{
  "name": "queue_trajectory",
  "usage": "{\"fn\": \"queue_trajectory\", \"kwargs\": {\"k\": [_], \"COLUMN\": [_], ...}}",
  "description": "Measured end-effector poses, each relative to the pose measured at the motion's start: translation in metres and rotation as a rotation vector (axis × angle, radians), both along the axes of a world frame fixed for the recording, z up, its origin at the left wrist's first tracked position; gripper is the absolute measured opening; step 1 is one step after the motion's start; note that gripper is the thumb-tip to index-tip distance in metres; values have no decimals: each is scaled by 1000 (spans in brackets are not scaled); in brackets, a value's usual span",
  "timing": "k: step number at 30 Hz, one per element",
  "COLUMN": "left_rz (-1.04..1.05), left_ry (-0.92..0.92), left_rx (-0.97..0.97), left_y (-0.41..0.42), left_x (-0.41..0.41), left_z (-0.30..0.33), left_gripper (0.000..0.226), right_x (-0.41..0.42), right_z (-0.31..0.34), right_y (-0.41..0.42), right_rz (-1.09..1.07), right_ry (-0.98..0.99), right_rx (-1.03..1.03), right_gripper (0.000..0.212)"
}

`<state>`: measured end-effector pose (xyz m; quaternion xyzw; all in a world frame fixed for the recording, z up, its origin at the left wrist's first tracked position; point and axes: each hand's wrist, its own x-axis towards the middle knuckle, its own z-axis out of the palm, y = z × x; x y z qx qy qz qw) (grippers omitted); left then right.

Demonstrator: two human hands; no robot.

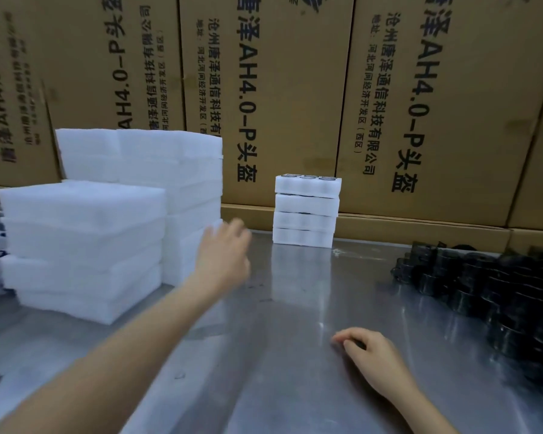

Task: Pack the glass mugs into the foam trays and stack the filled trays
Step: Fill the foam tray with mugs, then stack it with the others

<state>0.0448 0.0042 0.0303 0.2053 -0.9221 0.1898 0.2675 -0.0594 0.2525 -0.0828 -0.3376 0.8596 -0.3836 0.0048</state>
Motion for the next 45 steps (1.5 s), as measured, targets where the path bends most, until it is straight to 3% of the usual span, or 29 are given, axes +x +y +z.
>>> {"fn": "queue_trajectory", "kwargs": {"k": [6,9,12,15,20,24,28,32,36,39,41,45], "left_rz": [653,779,762,692,544,290,-59,-201,-309,-517,-621,-731], "left_ry": [3,-24,-27,-22,-71,-77,-87,-235,-250,-249,-181,161], "left_rx": [-29,11,32,36,70,96,175,339,496,581,566,503], "left_y": [-71,-81,-81,-69,-14,60,129,174,200,212,210,176], "left_x": [37,51,59,59,46,41,29,-3,-24,-31,-31,-27], "left_z": [63,67,67,74,101,109,70,7,-36,-55,-61,-61], "left_gripper": [67,55,39,26,24,13,18,34,39,42,41,32], "right_x": [-2,-1,-1,-1,-1,-3,-7,-19,-32,-38,-46,-65], "right_z": [1,1,2,3,2,3,10,17,17,14,11,12], "right_y": [-1,-1,-2,-1,-1,-1,5,19,31,36,40,55], "right_rz": [-10,-14,-12,-9,-20,-19,54,49,27,-10,-155,-283], "right_ry": [9,8,0,-4,-25,-147,-394,-770,-868,-896,-827,-741], "right_rx": [-20,-22,-19,-26,-51,-216,-509,-627,-604,-688,-729,-669], "right_gripper": [39,39,35,34,36,36,21,38,68,59,53,32]}}
